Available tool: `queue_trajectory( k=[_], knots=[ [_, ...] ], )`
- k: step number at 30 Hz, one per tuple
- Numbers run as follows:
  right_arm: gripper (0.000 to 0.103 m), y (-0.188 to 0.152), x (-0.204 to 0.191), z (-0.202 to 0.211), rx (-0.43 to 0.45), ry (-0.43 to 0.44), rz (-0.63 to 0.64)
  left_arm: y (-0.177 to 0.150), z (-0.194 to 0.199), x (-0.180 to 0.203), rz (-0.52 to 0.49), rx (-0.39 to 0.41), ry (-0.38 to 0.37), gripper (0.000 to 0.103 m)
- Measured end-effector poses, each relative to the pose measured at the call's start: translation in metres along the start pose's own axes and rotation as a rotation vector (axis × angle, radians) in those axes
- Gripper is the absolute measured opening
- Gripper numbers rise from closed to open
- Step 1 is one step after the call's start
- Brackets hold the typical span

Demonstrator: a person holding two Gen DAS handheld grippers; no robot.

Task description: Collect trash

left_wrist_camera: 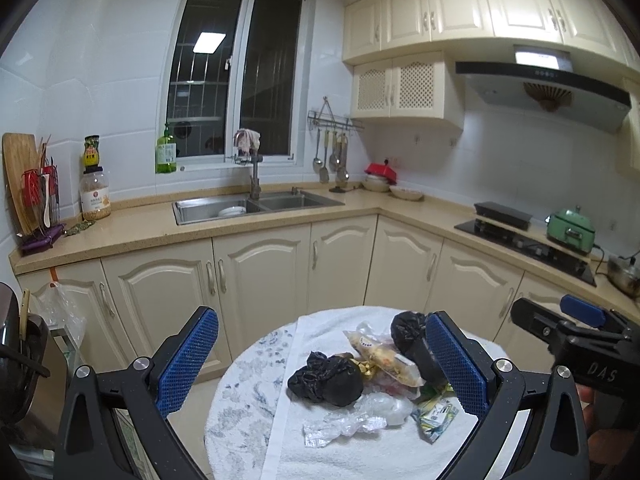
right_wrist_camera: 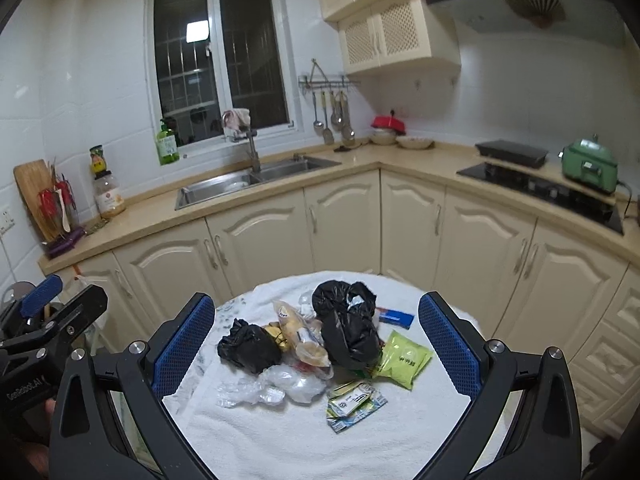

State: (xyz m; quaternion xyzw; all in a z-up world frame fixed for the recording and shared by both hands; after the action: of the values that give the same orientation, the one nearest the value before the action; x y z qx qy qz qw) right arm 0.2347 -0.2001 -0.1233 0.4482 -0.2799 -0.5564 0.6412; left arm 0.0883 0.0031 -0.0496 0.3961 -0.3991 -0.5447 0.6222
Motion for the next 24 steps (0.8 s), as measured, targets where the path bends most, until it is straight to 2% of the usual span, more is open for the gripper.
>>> queue_trajectory(
  k=[4,7,15,24],
  knots=[
    [0.078,-0.008,0.004,-0.022,-0.045,0.019,0.011,-0.009,-0.028,-0.004,-0.003,-0.050,0.004,0.102],
    [0.070,-0.019,0.000,-0.044,-0.097,0.044,0.028,-0.019,-0.057,-0.007,-0.004,-0.115,0.006,0.102],
    [0.069,-0.041,-0.015,-0.105,-0.217,0.098,0.075,-0.039,-0.128,-0.010,-0.013,-0.261,0.011,0.102],
    [0.066,-0.058,-0.026,-0.161,-0.334,0.146,0.096,-0.060,-0.191,-0.010,-0.020,-0.362,-0.012,0.102]
  ],
)
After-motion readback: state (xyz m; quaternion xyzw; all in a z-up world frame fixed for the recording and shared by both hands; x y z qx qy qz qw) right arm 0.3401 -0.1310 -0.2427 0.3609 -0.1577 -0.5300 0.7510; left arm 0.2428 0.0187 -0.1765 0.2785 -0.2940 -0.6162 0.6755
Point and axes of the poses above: each gripper's, at about its wrist camera, not at the fingertips, and z roughly against the way its jaws point, x to its right, y to its top, the point moved 7 cm from there along -z, roughly the way its jaws point, and after that the axes turned 2 degrees about y, right-handed, at the moved point
